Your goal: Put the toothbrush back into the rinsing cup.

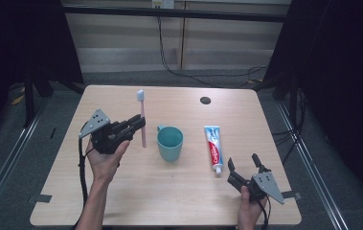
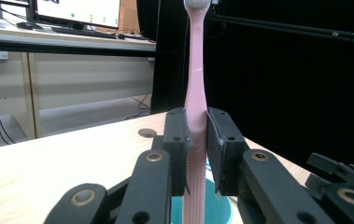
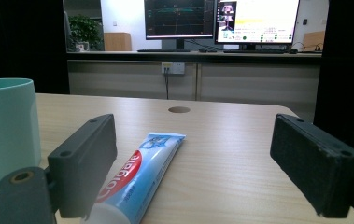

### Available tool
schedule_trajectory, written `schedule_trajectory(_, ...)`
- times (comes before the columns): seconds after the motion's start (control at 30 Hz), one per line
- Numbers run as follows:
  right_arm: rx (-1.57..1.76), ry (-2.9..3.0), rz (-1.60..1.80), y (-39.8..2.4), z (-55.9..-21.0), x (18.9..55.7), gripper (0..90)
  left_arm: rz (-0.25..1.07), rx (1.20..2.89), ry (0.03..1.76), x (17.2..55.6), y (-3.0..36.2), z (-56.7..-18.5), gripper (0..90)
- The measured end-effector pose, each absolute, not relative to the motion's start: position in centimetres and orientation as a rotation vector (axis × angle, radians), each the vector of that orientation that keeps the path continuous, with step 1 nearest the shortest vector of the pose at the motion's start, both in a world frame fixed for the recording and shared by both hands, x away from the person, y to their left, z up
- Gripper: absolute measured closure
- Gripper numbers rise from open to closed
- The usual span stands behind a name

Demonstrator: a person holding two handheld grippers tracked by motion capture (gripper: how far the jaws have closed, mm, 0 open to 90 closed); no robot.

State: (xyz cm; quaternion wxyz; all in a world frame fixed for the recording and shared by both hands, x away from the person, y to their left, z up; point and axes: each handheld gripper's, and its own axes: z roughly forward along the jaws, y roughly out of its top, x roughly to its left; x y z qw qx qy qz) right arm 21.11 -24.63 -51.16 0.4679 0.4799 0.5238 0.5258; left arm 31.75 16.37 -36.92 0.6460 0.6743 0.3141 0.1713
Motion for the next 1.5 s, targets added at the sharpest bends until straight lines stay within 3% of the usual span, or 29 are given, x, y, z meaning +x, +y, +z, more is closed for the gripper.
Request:
schedule_trajectory(0.67, 1.177, 1.285, 1.290, -24.6, -51.2, 21.1, 14.1, 0.358, 1.527, 0.681, 33.4, 13.6, -35.5, 78.8)
schedule_trajectory(1.5, 1.174, 1.290, 1.294, -24.6, -51.2, 21.1, 14.0, 0.358, 1.570, 0.657, 34.7, 10.9, -37.7, 78.7)
